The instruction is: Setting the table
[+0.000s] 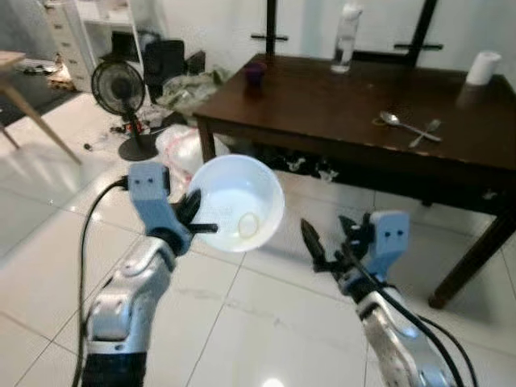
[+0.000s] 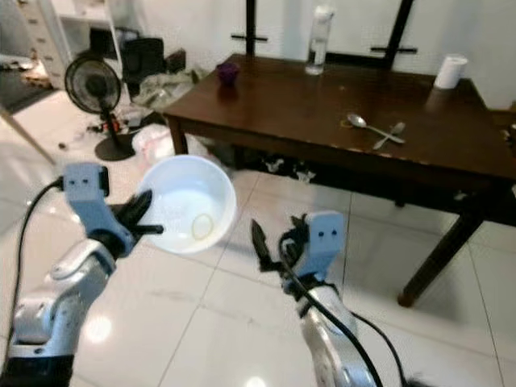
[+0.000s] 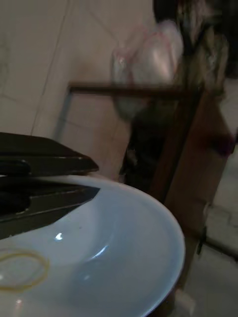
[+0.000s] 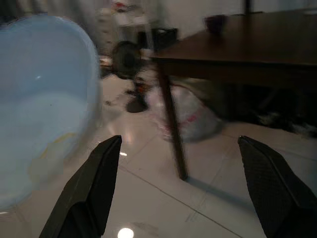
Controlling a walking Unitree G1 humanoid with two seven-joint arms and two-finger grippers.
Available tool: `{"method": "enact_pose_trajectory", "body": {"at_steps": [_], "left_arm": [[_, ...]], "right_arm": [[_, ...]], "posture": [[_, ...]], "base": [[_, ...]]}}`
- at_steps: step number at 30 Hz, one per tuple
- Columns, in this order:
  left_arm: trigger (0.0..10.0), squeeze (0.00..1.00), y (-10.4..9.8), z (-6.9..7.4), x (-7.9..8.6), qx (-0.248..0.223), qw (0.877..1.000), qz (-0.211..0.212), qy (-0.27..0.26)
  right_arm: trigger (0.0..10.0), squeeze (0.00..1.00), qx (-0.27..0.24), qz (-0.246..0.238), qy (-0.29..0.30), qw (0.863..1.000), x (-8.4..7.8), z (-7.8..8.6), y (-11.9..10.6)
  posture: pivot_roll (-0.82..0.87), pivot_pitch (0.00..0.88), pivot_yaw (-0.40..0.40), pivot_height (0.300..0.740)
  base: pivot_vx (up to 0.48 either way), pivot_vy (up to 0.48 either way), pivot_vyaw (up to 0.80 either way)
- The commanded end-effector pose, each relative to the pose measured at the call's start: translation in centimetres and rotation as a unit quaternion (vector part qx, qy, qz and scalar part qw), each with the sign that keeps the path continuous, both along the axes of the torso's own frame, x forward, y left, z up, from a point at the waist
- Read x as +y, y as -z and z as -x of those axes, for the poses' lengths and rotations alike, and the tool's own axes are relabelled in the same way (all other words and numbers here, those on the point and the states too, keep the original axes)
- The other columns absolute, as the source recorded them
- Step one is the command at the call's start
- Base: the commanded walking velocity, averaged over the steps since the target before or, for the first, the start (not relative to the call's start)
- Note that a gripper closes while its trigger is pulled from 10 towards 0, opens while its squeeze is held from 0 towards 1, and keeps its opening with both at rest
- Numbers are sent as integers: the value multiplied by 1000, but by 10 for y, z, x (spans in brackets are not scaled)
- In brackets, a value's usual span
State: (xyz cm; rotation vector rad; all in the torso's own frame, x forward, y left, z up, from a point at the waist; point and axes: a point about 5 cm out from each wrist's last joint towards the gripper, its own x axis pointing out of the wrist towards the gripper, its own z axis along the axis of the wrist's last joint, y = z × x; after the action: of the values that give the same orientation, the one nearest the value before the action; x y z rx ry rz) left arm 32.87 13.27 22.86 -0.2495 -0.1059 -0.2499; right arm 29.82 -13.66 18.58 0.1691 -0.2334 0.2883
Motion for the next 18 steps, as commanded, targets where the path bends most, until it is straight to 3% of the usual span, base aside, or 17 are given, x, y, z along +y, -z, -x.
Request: {"method": "enact_pose_trajectory", "body": {"at_steps": [1, 18], "left_arm": [[10000, 0, 4, 1, 2, 9, 1000, 5, -5], [10000, 0, 3, 1, 1, 3, 1000, 0, -9]], "right_arm": [[10000, 0, 8, -1, -13, 1000, 3, 3, 4], [10000, 0, 7, -3, -22, 1000, 3, 4, 3]], "posture": [[2, 82, 85, 740], [0, 83, 81, 740]], "base": [[0, 0, 788], [0, 0, 787]]}}
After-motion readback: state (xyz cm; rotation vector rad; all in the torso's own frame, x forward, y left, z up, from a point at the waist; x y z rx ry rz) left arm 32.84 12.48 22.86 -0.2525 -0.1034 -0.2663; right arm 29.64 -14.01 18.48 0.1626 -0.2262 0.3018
